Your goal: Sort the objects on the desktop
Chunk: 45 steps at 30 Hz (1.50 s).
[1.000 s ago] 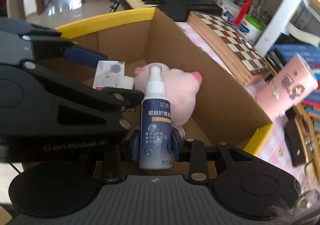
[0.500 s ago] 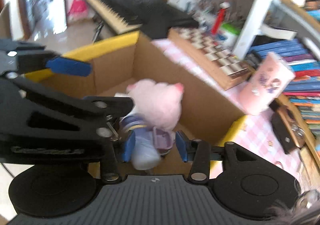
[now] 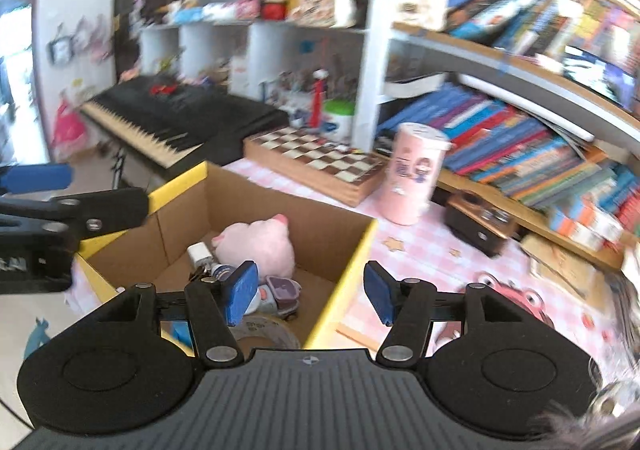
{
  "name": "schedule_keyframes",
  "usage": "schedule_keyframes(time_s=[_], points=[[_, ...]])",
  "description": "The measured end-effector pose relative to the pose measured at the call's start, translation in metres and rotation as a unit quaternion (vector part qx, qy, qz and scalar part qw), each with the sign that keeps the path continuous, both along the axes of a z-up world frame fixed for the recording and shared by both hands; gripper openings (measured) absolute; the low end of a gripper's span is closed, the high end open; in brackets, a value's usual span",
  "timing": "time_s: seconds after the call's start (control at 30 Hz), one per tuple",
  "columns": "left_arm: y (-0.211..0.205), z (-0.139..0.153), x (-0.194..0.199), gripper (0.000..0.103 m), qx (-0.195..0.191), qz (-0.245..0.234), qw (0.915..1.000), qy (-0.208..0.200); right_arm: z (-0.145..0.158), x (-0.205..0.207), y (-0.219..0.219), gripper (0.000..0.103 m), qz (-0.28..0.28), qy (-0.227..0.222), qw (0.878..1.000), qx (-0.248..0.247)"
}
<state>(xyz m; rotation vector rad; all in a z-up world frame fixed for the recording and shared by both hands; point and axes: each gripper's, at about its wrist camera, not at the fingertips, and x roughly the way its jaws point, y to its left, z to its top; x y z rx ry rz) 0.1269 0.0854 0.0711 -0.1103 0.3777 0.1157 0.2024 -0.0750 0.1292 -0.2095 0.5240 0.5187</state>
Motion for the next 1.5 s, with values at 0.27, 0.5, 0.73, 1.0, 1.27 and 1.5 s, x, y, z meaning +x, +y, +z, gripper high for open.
schedule_keyframes(time_s=[0.27,0.5,0.73,1.0,1.27,1.5], points=[[-0.011,0.001,-0.055,0.101,0.033,-0.018,0.9992,-0.015,-0.002,-0.068,-0.029,0.057,-0.07,-0.002,0.997,0.029],[-0.014,-0.009,-0.093,0.101,0.028,-0.037,0.9989,-0.005,-0.01,-0.123,-0.041,0.057,-0.108,0.0,0.993,0.039],[-0.023,-0.024,-0.119,0.101,0.03,-0.038,0.9987,0.018,-0.026,-0.16,-0.052,0.061,-0.162,0.015,0.986,0.041],[-0.037,-0.043,-0.134,0.101,0.027,-0.045,0.9965,0.066,-0.048,-0.19,-0.071,0.066,-0.21,0.055,0.975,0.048],[-0.042,-0.051,-0.133,0.101,0.013,-0.051,0.9944,0.092,-0.053,-0.2,-0.076,0.072,-0.209,0.068,0.975,0.037],[-0.047,-0.056,-0.131,0.101,0.014,-0.06,0.991,0.118,-0.058,-0.199,-0.076,0.079,-0.212,0.086,0.973,0.035]])
